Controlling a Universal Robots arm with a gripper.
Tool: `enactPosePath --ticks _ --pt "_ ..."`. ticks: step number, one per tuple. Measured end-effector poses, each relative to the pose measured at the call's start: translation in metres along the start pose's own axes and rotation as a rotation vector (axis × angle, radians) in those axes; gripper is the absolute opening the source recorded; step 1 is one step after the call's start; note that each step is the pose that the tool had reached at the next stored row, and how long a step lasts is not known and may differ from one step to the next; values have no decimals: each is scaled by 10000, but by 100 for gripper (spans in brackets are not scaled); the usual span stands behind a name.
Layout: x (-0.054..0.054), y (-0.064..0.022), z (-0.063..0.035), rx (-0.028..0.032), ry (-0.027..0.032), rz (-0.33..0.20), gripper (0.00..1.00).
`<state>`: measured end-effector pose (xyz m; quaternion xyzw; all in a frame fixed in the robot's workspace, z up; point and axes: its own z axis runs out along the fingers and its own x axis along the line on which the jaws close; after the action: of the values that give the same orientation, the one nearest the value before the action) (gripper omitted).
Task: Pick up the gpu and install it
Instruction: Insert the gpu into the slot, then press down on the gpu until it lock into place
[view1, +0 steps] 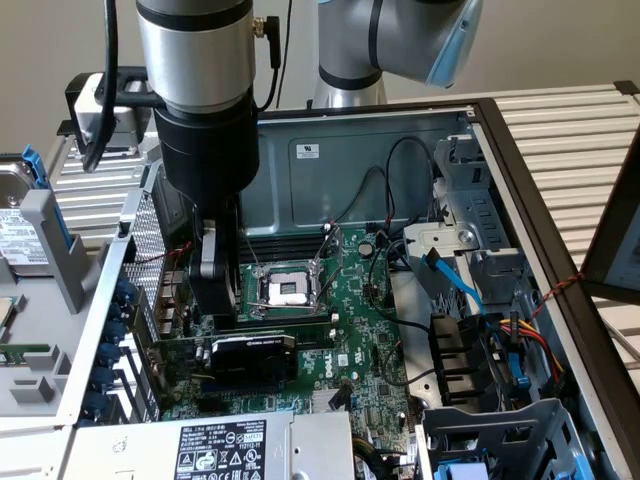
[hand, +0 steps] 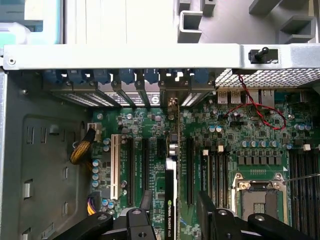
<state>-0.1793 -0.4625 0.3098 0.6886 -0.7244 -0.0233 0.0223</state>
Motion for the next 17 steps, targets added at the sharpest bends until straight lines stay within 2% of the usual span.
enactPosePath --ticks 15,17 --pt "0 0 0 0 0 0 48" --pt "0 0 0 0 0 0 27"
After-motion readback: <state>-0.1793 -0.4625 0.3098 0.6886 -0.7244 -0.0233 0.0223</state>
